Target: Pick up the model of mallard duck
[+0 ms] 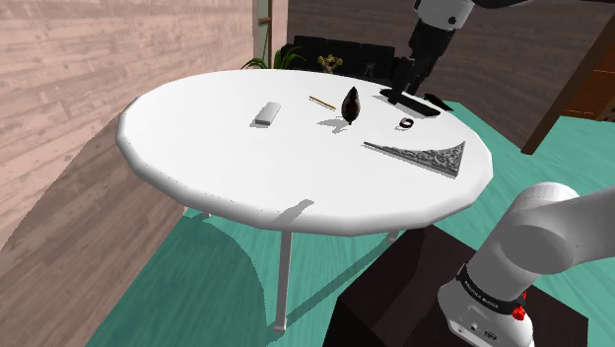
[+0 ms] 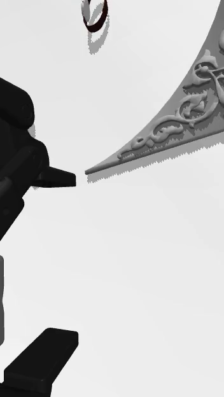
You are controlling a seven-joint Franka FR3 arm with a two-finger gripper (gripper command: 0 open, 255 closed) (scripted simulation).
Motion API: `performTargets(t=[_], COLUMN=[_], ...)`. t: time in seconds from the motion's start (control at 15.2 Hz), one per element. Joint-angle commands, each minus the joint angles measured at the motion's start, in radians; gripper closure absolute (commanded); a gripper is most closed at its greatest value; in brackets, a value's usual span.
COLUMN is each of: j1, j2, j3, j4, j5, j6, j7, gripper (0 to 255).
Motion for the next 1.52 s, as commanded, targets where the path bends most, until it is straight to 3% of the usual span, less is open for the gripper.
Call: performTargets(t=[0.0,0.73,1.45], j1=[0.0,-0.108,-0.184], j2=[0.0,0.39,0.785], j3=[0.0,0.007,-0.025], j4=[0.0,0.158,0.443], j5=[0.0,-0.078,-0.162], j6=[0.0,0.182,0.237], j7=[0.0,0.156,0.307], gripper=[0,0,0])
